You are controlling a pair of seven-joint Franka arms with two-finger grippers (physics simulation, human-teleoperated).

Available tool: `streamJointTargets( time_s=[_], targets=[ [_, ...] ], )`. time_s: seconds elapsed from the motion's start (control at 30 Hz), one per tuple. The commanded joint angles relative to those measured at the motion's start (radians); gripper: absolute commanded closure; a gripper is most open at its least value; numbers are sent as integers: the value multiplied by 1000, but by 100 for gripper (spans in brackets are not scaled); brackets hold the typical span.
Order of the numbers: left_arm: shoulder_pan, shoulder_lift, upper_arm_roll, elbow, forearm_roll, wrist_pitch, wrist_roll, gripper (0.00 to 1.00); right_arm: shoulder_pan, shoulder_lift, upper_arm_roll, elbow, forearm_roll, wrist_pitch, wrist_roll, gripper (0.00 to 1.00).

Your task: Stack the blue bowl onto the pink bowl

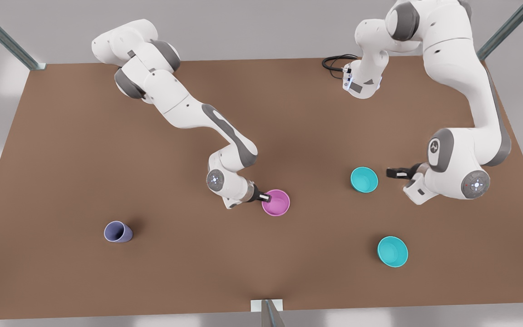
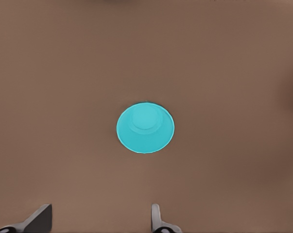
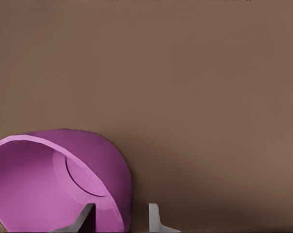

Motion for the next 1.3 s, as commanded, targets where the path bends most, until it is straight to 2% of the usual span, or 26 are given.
streamJointTargets(
  time_s=[0.0,0.07,0.13,0.2,0.23,0.3,0.33,0.4,0.43,0.47,0.57,0.63,0.73,0.77,0.87,0.9,0.93,1.07,1.13,1.17,1.27],
  targets=[
    [58,43,1,-67,-73,279,301,0,-6,-10,0,2,1,1,357,0],
    [90,61,1,-227,-194,501,445,0,-48,-59,0,3,4,-83,356,0],
    [92,115,-5,-274,-229,523,566,0,-131,-142,0,2,-2,-268,356,0],
    [86,114,-28,-388,-228,614,741,0,-273,-202,0,92,-76,-665,343,0],
    [86,117,-28,-388,-218,614,809,0,-359,-203,1,170,-179,-935,268,0],
    [78,118,-28,-390,-218,582,810,0,-542,-203,0,223,-280,-1259,31,0],
    [76,118,-28,-390,-220,568,809,0,-602,-203,0,241,-408,-1313,-121,0],
    [76,117,-30,-390,-223,516,807,0,-683,-206,-6,390,-571,-1526,-377,0],
    [75,115,-30,-390,-225,490,806,0,-695,-240,-8,509,-581,-1666,-457,0],
    [73,115,-30,-390,-226,473,804,0,-700,-341,-6,539,-593,-1720,-470,0],
    [52,120,-33,-390,-226,470,801,0,-683,-610,-32,484,-646,-1733,-723,0],
    [46,121,-33,-390,-228,470,799,0,-680,-808,-42,224,-642,-1533,-735,0],
    [44,130,-33,-388,-228,480,795,47,-680,-791,-40,146,-633,-1473,-734,0],
    [44,140,-33,-385,-229,493,790,52,-680,-776,-40,141,-631,-1460,-734,0],
    [43,149,-33,-379,-228,517,790,54,-680,-786,-40,141,-633,-1427,-737,0],
    [43,147,-33,-377,-228,517,790,59,-680,-788,-40,140,-634,-1422,-737,0],
    [43,141,-33,-377,-228,517,750,79,-680,-791,-40,140,-634,-1422,-732,0],
    [38,124,-33,-377,-228,516,703,79,-681,-791,-40,141,-634,-1422,-735,0],
    [-26,63,-33,-376,-226,488,516,79,-681,-791,-40,141,-634,-1422,-735,0],
    [-109,34,-33,-350,-226,480,332,79,-681,-791,-40,141,-636,-1422,-735,0],
    [-273,121,-33,-77,-225,312,-99,79,-681,-791,-40,141,-636,-1422,-737,0]
  ],
)
